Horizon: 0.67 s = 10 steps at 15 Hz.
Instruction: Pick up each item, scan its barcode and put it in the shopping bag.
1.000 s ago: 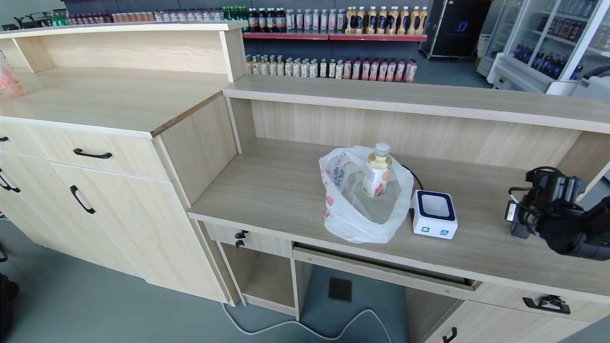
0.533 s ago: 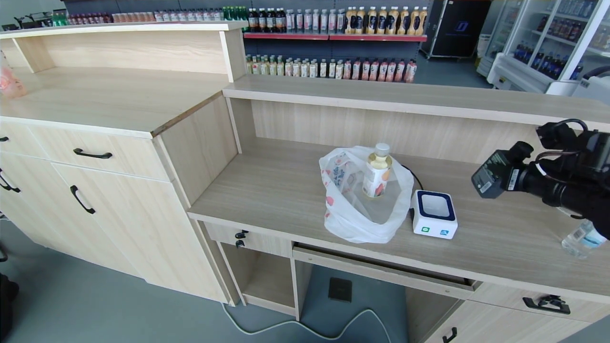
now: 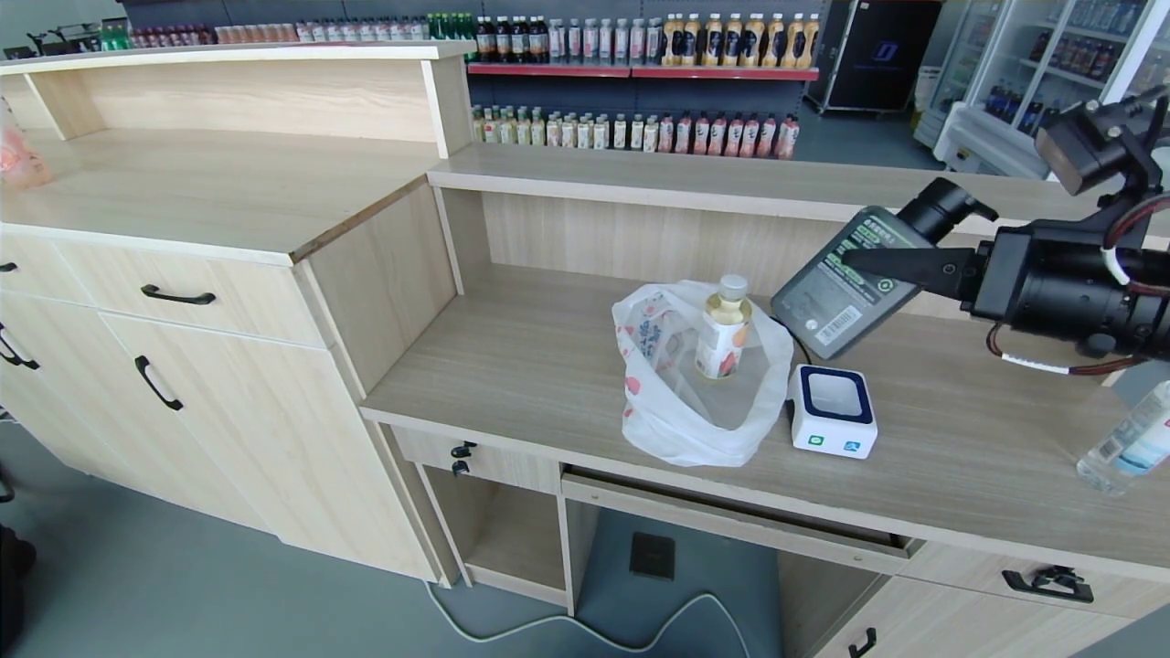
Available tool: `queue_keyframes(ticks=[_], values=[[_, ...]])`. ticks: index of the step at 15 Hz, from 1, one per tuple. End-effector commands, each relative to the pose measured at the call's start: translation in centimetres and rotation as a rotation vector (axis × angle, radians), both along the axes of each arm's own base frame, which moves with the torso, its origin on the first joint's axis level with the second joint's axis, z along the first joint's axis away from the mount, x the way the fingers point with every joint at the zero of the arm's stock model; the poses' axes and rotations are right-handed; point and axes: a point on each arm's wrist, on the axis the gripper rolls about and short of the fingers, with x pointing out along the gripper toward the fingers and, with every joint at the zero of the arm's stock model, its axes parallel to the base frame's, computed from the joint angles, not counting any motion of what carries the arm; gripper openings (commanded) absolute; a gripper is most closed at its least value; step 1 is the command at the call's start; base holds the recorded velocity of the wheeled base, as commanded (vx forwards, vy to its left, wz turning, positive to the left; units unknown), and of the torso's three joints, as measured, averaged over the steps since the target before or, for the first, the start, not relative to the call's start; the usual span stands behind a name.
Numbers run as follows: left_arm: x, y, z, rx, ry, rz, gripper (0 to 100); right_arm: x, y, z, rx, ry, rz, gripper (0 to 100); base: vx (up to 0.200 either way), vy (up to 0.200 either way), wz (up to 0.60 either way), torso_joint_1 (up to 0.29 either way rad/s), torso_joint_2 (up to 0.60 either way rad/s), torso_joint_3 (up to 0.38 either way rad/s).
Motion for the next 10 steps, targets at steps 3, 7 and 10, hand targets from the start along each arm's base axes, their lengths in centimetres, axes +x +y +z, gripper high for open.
queue_keyframes(ticks=[3, 7, 10], values=[[0.0, 0.0, 0.0, 0.000, -0.001, 0.001, 100, -3.8, 2.1, 3.9, 0.047, -0.055, 0.191, 0, 0.000, 0.000, 0.00, 0.000, 0.00, 0.000], [0.0, 0.0, 0.0, 0.000, -0.001, 0.001, 100, -5.6, 2.7, 3.8, 0.033, -0.091, 0.249, 0, 0.000, 0.000, 0.00, 0.000, 0.00, 0.000], [0.0, 0.0, 0.0, 0.000, -0.001, 0.001, 100, -7.1, 3.3, 4.4, 0.045, -0.117, 0.310, 0, 0.000, 0.000, 0.00, 0.000, 0.00, 0.000]])
